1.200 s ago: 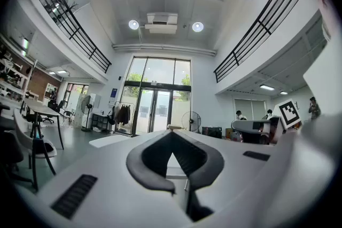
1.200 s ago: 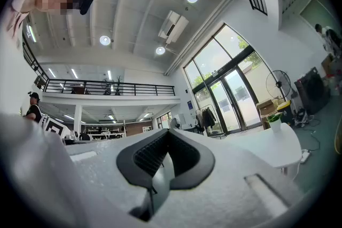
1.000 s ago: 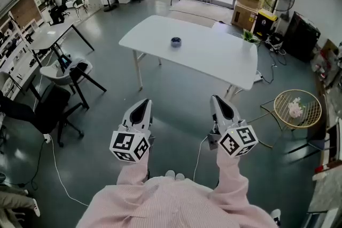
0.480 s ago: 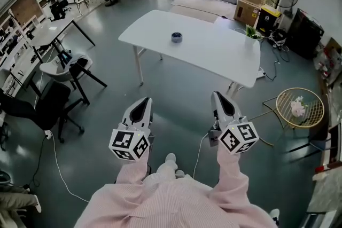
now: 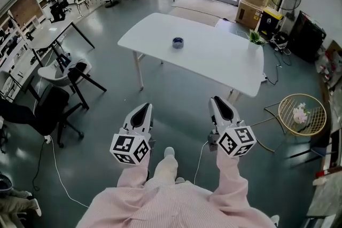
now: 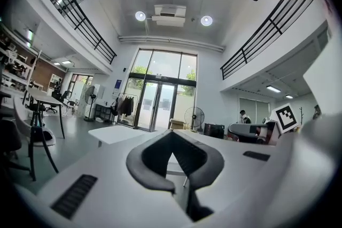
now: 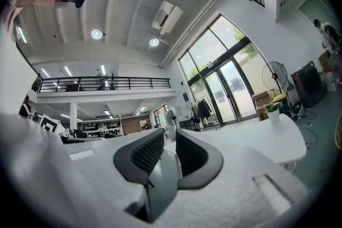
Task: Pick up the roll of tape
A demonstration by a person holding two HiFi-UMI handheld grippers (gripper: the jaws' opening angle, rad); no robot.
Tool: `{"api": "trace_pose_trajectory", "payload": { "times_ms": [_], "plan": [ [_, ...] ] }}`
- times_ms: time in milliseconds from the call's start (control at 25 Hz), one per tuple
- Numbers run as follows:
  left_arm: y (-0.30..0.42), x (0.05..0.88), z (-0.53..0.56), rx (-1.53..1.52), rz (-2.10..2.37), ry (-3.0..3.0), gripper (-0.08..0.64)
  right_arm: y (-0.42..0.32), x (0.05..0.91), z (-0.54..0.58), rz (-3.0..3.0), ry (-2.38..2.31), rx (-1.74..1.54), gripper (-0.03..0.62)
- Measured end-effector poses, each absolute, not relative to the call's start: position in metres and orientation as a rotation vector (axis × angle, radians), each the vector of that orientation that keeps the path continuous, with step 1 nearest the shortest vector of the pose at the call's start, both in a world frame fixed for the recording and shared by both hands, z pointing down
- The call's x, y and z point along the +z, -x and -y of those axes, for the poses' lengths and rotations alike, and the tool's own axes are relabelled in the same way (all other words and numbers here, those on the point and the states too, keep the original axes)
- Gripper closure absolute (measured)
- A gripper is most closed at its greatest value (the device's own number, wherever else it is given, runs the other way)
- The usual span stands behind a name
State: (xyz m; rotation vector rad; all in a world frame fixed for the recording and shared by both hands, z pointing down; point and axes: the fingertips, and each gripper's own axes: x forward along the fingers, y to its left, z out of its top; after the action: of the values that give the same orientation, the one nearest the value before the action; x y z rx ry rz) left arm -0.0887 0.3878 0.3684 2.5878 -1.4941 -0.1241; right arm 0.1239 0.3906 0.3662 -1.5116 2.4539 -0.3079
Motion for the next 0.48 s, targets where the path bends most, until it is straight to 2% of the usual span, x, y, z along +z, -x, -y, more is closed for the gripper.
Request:
{"api": "trace_pose_trajectory", "payload": {
  "times_ms": [480],
  "plan": [
    [0.104,0.380,-0.255,-0.129,1.451,-2.570,0.560,-0.111,0.383,-0.260,-2.414,1.559,-0.369,0.465]
  ]
}}
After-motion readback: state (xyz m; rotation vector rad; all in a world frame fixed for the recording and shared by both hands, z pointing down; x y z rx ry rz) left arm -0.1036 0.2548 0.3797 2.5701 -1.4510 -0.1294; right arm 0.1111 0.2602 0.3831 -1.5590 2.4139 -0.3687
